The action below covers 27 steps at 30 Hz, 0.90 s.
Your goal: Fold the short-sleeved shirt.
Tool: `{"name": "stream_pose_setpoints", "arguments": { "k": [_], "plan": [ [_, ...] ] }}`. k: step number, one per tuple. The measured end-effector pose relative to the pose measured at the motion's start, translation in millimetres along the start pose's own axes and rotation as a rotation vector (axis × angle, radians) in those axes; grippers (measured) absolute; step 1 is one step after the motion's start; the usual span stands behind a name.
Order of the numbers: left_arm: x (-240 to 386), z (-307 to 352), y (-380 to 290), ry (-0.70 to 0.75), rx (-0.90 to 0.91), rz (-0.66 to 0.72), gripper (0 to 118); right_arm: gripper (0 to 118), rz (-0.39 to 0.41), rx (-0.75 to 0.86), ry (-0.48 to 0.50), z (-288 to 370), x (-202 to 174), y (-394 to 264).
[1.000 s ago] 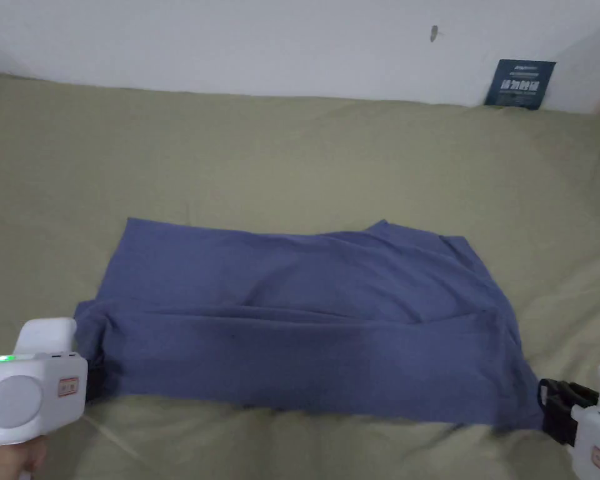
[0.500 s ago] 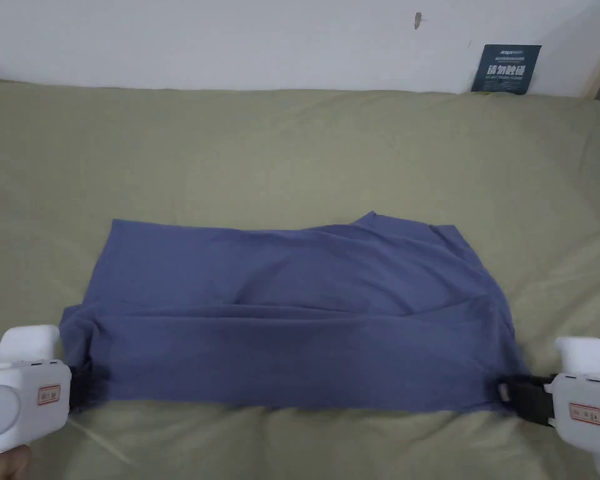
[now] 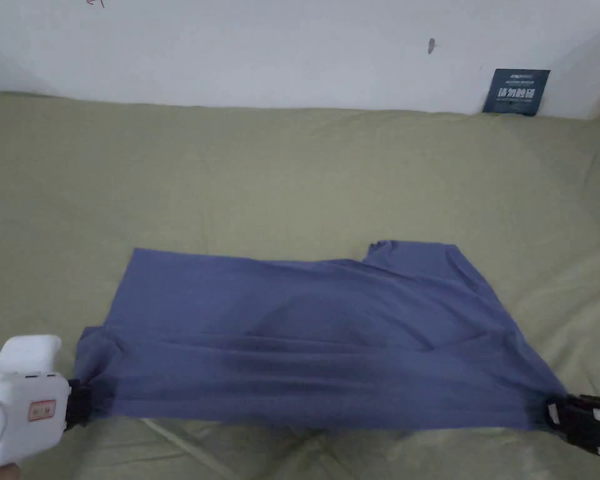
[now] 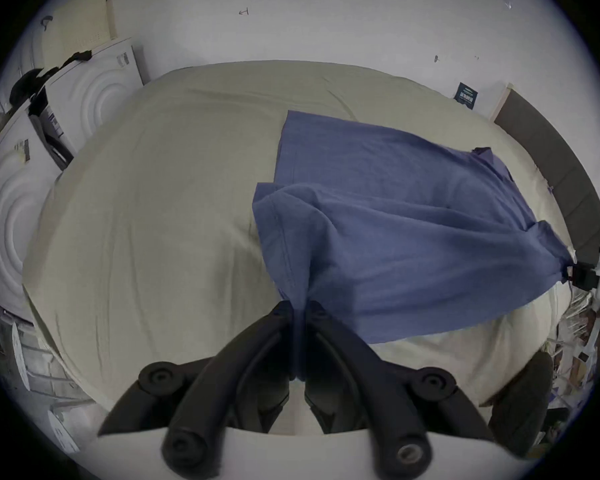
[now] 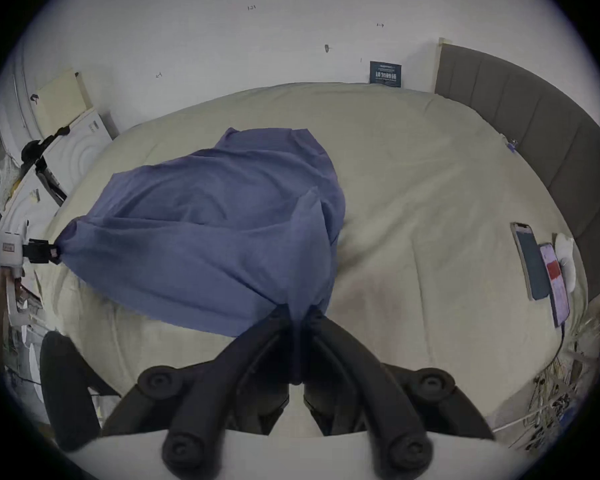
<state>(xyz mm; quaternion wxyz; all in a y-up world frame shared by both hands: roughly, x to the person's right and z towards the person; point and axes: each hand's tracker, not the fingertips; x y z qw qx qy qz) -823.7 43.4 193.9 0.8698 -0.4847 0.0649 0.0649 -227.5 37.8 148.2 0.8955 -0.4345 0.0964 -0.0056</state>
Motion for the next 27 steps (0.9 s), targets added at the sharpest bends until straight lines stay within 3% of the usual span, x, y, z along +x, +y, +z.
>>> {"name": "stream_pose_setpoints", "arguments": {
  "k": [8,9,10,11,12,13,14,17,18,19,20,21,24,27],
  "plan": [
    [-5,32,-67,0.000,-0.038,0.000,4,9,-0.006,-0.063,0.006,20,0,-65],
    [-5,30,-69,-0.002,-0.046,0.003,4,28,-0.017,-0.071,0.007,18,0,-67],
    [-6,29,-70,-0.008,-0.045,0.010,12,59,-0.041,-0.075,-0.008,15,1,-66],
    [-8,28,-70,-0.016,-0.032,0.027,41,91,-0.060,-0.076,-0.024,14,1,-63],
    [-11,30,-69,-0.014,-0.023,0.051,101,109,-0.064,-0.074,-0.024,16,1,-61],
    [-11,32,-65,-0.007,-0.015,0.056,118,109,-0.071,-0.034,-0.022,25,0,-57],
    [-15,38,-63,0.004,0.015,0.089,118,109,-0.073,0.020,-0.021,35,-3,-52],
    [-12,76,-46,-0.005,0.197,0.160,116,108,-0.053,0.171,-0.056,66,-18,-27],
    [-7,88,-39,0.007,0.256,0.159,106,105,-0.053,0.227,-0.057,74,-25,-20],
    [0,100,-33,0.018,0.333,0.135,89,92,-0.057,0.293,-0.073,82,-35,-11],
    [6,110,-29,0.028,0.410,0.119,56,61,-0.067,0.381,-0.065,90,-43,-7],
    [13,115,-25,0.050,0.477,0.100,0,0,-0.053,0.452,-0.077,97,-53,-2],
    [34,119,-11,0.093,0.565,0.064,0,1,-0.004,0.618,-0.176,102,-80,7],
    [44,109,5,0.061,0.559,0.052,0,1,0.002,0.588,-0.135,91,-88,18]
  ]
}}
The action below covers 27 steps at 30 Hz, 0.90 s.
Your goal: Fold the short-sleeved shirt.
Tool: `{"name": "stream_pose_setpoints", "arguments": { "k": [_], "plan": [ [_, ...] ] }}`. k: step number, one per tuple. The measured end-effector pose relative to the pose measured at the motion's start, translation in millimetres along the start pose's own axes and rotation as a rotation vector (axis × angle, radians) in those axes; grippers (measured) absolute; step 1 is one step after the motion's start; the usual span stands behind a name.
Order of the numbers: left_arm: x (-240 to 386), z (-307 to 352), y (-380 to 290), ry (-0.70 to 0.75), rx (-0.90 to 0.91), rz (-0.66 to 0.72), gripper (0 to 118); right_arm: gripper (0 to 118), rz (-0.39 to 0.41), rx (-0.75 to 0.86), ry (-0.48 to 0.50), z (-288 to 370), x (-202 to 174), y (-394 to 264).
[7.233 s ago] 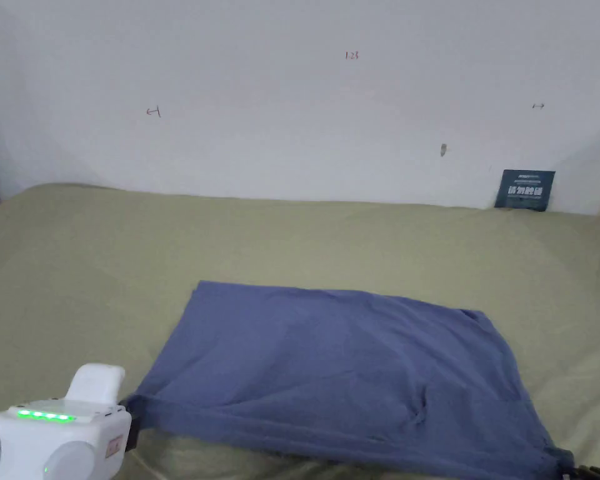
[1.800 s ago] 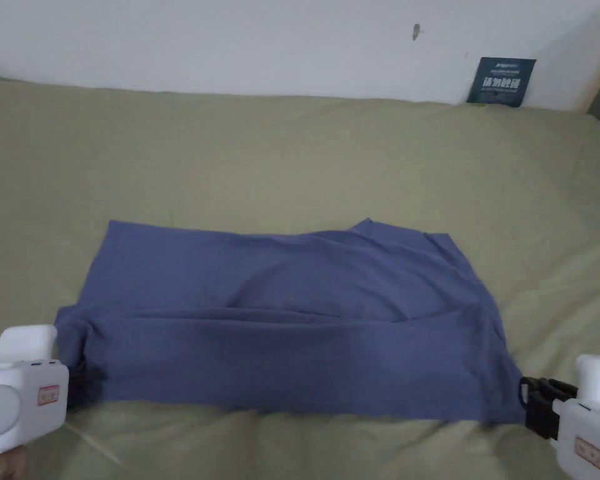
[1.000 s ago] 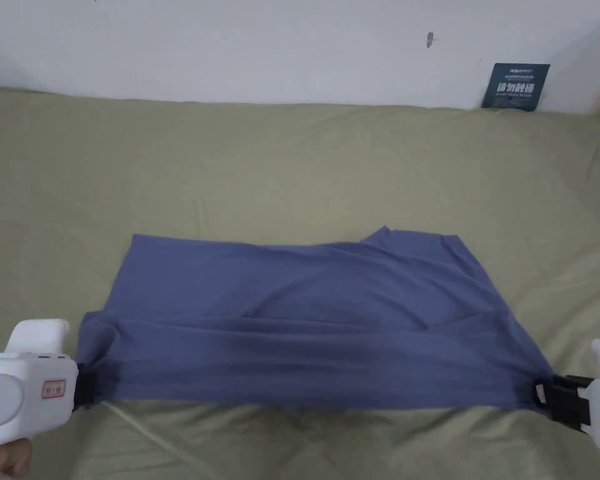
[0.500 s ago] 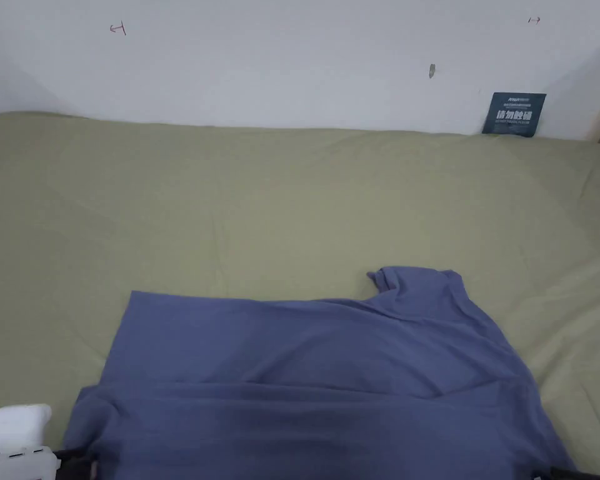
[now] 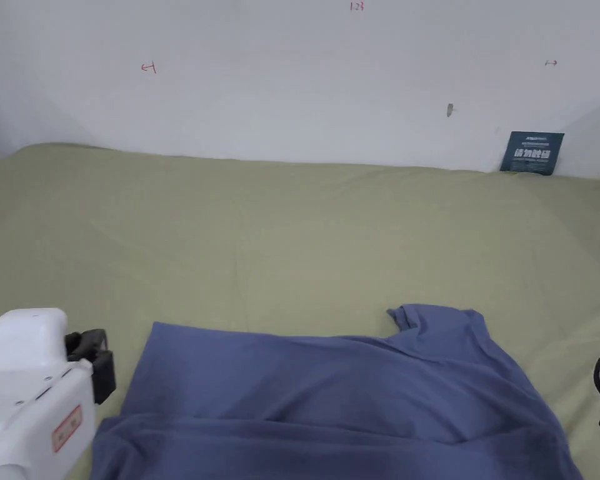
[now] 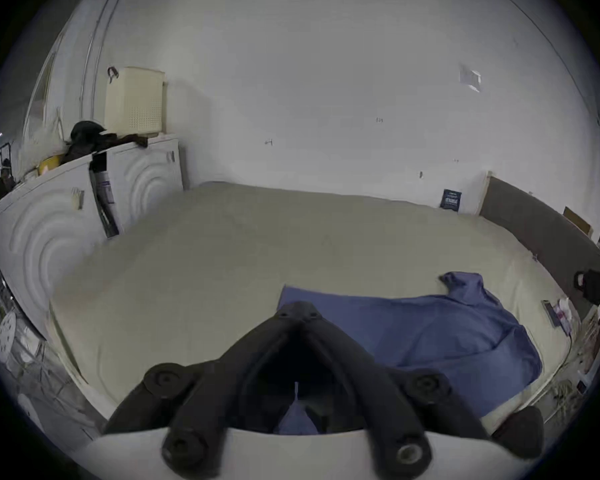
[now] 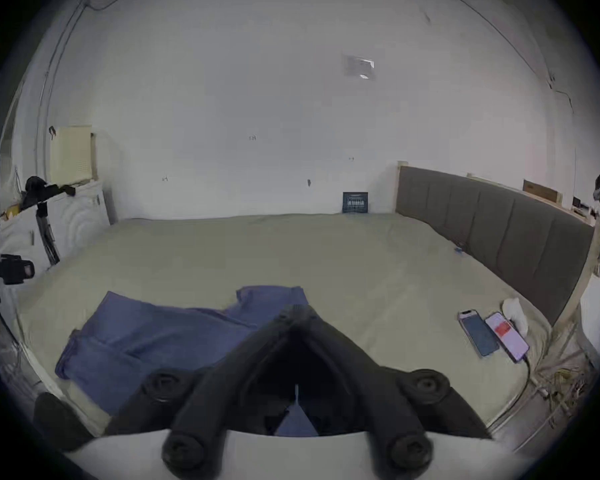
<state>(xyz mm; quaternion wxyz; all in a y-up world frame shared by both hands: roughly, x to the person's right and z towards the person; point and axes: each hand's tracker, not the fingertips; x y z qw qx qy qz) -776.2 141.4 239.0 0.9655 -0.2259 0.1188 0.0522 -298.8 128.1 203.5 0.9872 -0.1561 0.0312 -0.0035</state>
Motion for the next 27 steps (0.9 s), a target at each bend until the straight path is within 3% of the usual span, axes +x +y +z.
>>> {"name": "stream_pose_setpoints", "arguments": {
  "k": [6,11,14,15,17,18,22,24,27],
  "plan": [
    [-6,-70,10,-0.008,-0.071,-0.020,0,1,-0.026,-0.037,0.028,-31,-9,-4],
    [-16,-167,10,-0.010,-0.262,-0.073,0,1,-0.023,-0.082,0.014,-61,-11,-15],
    [-22,-220,4,-0.018,-0.369,-0.037,1,1,-0.018,-0.118,0.005,-80,-8,-24],
    [-23,-234,2,-0.005,-0.394,-0.041,25,1,-0.013,-0.132,0.001,-86,-7,-27],
    [-26,-263,-2,-0.001,-0.473,-0.081,104,1,-0.012,-0.156,-0.008,-96,-5,-32],
    [-25,-274,-5,-0.009,-0.522,-0.088,118,1,-0.009,-0.168,-0.014,-100,-3,-35],
    [-21,-297,-14,0.041,-0.554,-0.139,116,1,-0.009,-0.203,-0.029,-109,2,-44],
    [-21,-302,-18,0.025,-0.586,-0.134,99,1,-0.006,-0.218,-0.033,-109,5,-46],
    [-13,-292,-18,-0.001,-0.579,-0.145,94,1,0.003,-0.253,-0.037,-112,11,-47]
  ]
}}
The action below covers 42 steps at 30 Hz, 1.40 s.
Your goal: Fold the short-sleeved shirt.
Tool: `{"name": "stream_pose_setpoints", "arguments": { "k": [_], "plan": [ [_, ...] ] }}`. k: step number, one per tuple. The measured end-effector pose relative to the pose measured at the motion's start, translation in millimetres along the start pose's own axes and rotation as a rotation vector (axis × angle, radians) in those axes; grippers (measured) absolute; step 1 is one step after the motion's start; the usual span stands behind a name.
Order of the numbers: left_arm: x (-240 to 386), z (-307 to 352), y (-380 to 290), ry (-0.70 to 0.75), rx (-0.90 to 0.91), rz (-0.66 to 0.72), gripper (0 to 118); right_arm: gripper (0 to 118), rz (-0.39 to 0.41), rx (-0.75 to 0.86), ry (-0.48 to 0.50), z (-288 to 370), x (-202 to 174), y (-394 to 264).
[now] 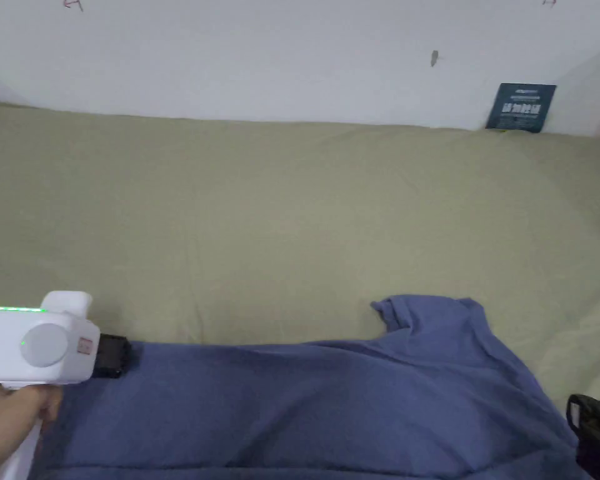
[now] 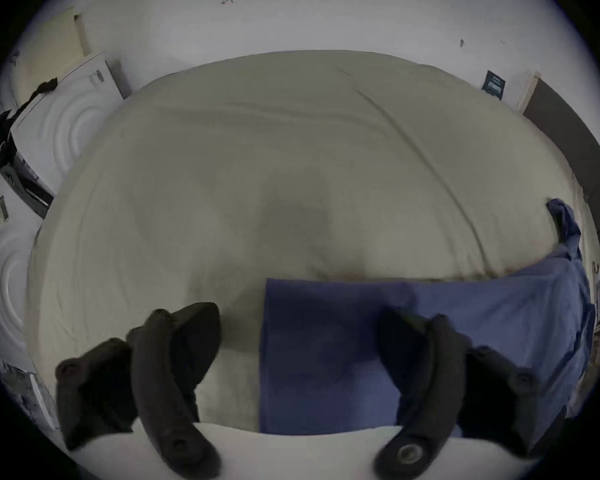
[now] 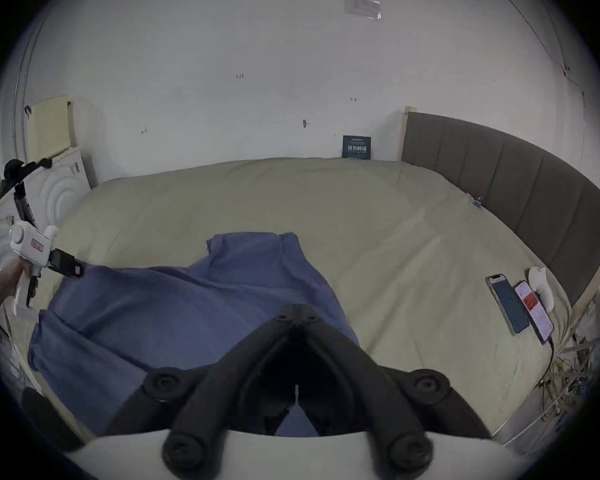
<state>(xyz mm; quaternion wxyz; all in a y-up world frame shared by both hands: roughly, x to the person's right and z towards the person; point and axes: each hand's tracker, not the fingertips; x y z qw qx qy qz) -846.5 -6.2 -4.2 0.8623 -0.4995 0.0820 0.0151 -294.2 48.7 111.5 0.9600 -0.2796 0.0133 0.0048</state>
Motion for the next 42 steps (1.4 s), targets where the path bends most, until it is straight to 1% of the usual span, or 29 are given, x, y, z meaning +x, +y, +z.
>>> {"name": "stream_pose_setpoints", "arguments": {
  "k": [1,2,3,4,7,10,11,12,13,14,15,16,19,20,21,23,24,25,26,27,28,30,34,38,42],
  "plan": [
    [2,6,0,-0.007,0.011,0.001,87,1,0.000,-0.006,0.000,0,4,0],
    [3,11,-1,-0.060,0.034,-0.009,70,1,0.002,-0.018,0.001,-2,7,2],
    [5,13,1,-0.062,0.036,-0.005,32,1,0.006,-0.033,-0.001,-5,10,4],
    [8,15,1,-0.072,0.040,-0.012,0,1,0.009,-0.055,0.005,-10,14,6],
    [15,12,3,-0.047,0.039,-0.047,0,1,0.019,-0.124,0.023,-34,28,17],
    [13,13,3,-0.056,0.035,-0.021,0,2,0.023,-0.231,0.057,-75,41,34],
    [11,10,4,-0.059,0.033,-0.014,0,6,0.018,-0.282,0.080,-94,45,40],
    [11,10,4,-0.061,0.032,-0.013,0,35,0.012,-0.328,0.094,-111,48,45],
    [11,11,5,-0.063,0.031,-0.015,0,70,0.007,-0.399,0.117,-133,52,52],
    [11,11,5,-0.063,0.029,-0.016,0,96,0.004,-0.476,0.117,-154,53,56],
    [13,10,6,-0.063,0.028,-0.021,0,102,0.014,-0.511,0.101,-169,54,57],
    [13,10,6,-0.062,0.028,-0.026,0,102,0.014,-0.481,0.110,-183,55,59],
    [13,7,7,-0.066,0.022,-0.029,0,102,0.003,-0.553,0.137,-218,57,62],
    [12,6,8,-0.068,0.021,-0.028,0,102,0.013,-0.565,0.139,-226,56,61],
    [12,6,8,-0.069,0.021,-0.028,0,98,0.035,-0.576,0.128,-229,52,60],
    [12,5,8,-0.073,0.020,-0.028,0,83,0.101,-0.582,0.087,-229,48,58],
    [12,5,8,-0.073,0.020,-0.032,0,59,0.117,-0.564,0.064,-224,47,58],
    [12,6,9,-0.074,0.020,-0.033,0,18,0.113,-0.547,0.100,-211,42,62],
    [12,7,9,-0.074,0.021,-0.035,0,3,0.106,-0.527,0.113,-203,43,64],
    [11,7,8,-0.076,0.021,-0.036,0,3,0.094,-0.509,0.139,-197,45,66],
    [11,10,8,-0.078,0.022,-0.035,0,3,0.054,-0.465,0.153,-190,46,69],
    [7,20,6,-0.089,0.027,-0.015,0,3,0.051,-0.475,0.162,-171,46,80],
    [-9,57,-2,-0.148,0.081,0.045,0,3,0.031,-0.393,0.196,-117,52,95],
    [-19,111,-27,-0.179,0.161,0.029,0,3,0.021,-0.337,0.232,-56,61,93],
    [-27,159,-64,-0.196,0.211,0.017,0,3,0.019,-0.279,0.252,-2,69,75]
  ]
}}
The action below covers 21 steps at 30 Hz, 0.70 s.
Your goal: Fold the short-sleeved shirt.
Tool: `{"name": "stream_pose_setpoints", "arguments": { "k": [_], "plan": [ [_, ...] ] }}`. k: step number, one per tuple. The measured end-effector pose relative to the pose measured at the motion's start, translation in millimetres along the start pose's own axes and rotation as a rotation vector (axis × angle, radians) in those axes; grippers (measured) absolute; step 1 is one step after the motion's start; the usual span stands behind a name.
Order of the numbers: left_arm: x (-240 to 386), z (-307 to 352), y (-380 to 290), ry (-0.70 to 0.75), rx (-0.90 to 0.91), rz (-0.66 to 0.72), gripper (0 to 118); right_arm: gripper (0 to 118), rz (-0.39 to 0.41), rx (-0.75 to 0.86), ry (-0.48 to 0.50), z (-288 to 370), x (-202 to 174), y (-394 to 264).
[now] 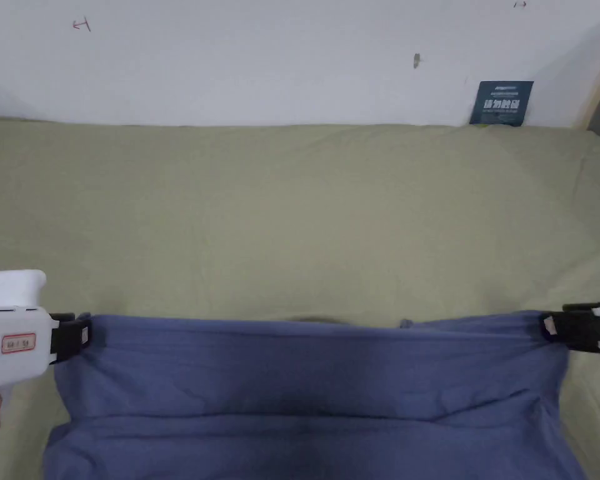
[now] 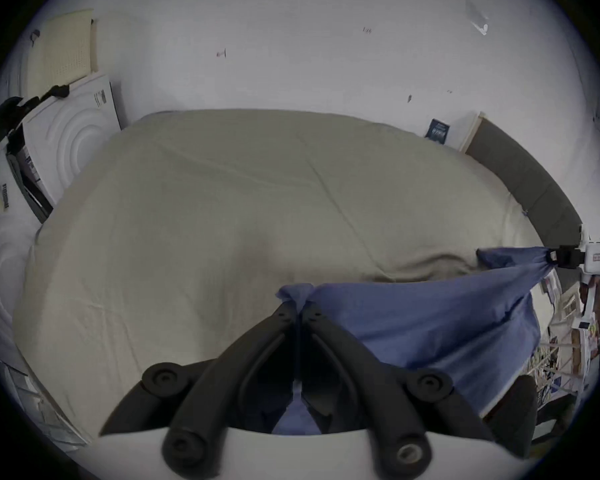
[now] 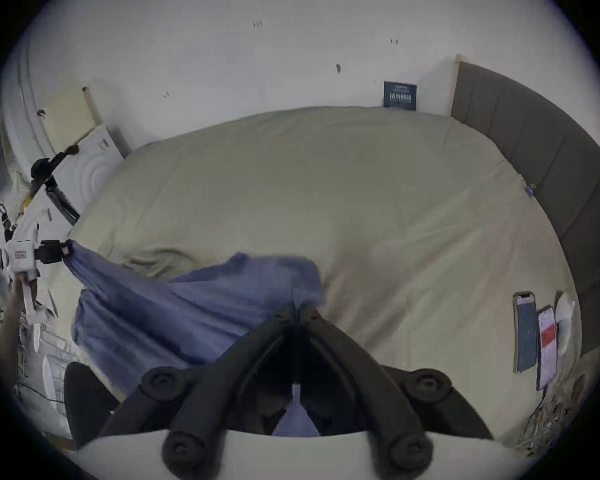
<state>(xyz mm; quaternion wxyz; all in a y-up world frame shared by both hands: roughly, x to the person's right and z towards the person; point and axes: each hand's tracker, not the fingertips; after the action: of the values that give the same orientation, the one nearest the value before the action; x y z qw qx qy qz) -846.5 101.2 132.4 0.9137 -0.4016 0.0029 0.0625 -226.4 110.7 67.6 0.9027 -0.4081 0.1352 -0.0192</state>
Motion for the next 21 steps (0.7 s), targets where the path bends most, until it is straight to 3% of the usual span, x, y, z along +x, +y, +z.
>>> {"name": "stream_pose_setpoints", "arguments": {
  "k": [8,14,17,18,19,20,21],
  "plan": [
    [-5,60,-87,-0.024,0.075,-0.021,0,3,0.010,0.039,0.011,53,-7,-87],
    [-23,49,-149,-0.039,0.061,-0.035,0,3,-0.001,-0.016,0.017,50,-2,-140],
    [-29,33,-166,-0.019,0.006,-0.045,25,10,-0.001,-0.092,0.006,35,-2,-159],
    [-30,28,-169,0.005,-0.028,-0.043,25,10,0.005,-0.132,-0.009,29,-2,-163],
    [-32,23,-170,0.038,-0.057,-0.050,70,34,0.011,-0.157,-0.041,25,-2,-165],
    [-35,19,-170,0.034,-0.069,-0.038,111,72,0.018,-0.178,-0.083,22,-3,-165],
    [-12,37,-165,0.032,-0.001,-0.022,117,105,0.019,-0.168,-0.101,24,-4,-164]
  ]
}}
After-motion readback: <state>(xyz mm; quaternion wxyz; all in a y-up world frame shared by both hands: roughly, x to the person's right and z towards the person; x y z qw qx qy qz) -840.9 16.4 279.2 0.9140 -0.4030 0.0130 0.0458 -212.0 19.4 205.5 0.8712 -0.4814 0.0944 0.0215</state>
